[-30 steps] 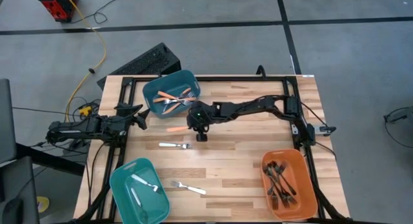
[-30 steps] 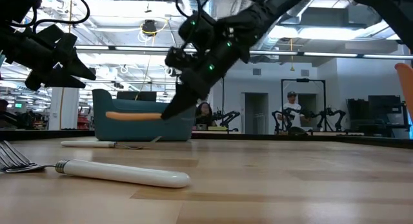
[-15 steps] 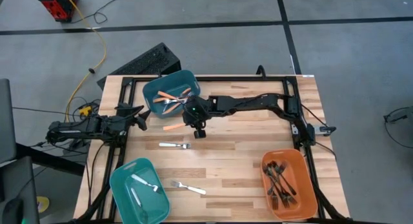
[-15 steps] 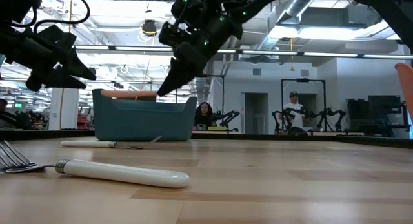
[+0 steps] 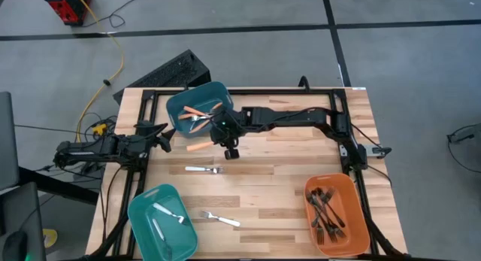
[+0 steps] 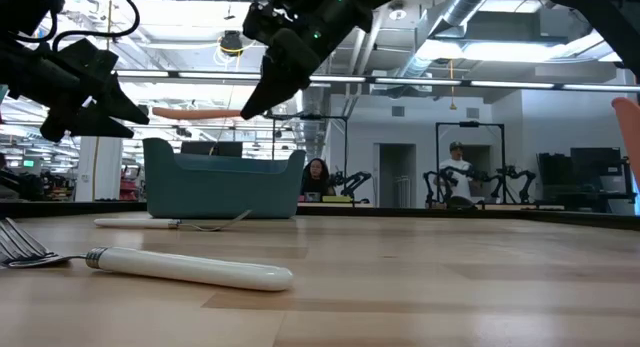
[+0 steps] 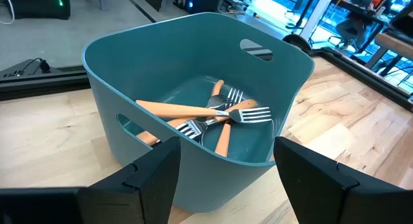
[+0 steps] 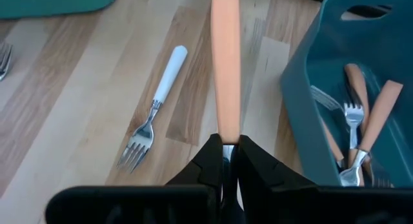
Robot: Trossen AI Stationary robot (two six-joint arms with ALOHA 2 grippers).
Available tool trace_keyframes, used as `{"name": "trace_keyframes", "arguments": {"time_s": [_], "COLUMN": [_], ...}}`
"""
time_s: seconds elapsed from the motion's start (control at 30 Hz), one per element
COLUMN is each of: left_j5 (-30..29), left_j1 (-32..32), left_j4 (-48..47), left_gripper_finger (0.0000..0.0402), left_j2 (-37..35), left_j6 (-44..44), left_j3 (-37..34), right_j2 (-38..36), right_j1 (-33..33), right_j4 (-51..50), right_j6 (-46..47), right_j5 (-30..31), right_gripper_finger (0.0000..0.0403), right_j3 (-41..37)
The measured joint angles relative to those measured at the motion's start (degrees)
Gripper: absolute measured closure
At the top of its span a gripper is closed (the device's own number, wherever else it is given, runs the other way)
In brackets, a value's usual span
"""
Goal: Sort silverware by color (type)
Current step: Put the orange fork into the blue bin
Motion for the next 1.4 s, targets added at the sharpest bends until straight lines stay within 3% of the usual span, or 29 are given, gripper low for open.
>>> {"name": "trace_keyframes", "arguments": {"time_s": [0.2, 0.77, 0.93, 1.4], "left_j5": [0.02, -3.55, -3.55, -3.54], "left_j1": [0.00, -0.02, 0.00, -0.01], "left_j4": [0.00, 0.00, 0.00, -0.04], "left_gripper_finger": [0.0167, 0.0167, 0.0167, 0.0167], "left_j2": [0.00, 0.00, 0.00, 0.00], "left_j6": [0.00, 0.12, 0.57, 1.08], "left_j3": [-0.02, -0.02, -0.02, -0.02], "right_j2": [-0.02, 0.31, 0.31, 0.33], "right_j1": [-0.21, -1.36, -1.18, -2.73], "right_j4": [1.04, 7.52, 12.21, 27.86], "right_j6": [0.03, 8.87, 12.79, 14.04], "right_j5": [0.44, 17.99, 25.61, 32.18], "right_gripper_finger": [0.0351, 0.0351, 0.0351, 0.0351], "right_j3": [0.26, 0.26, 0.26, 0.15]}}
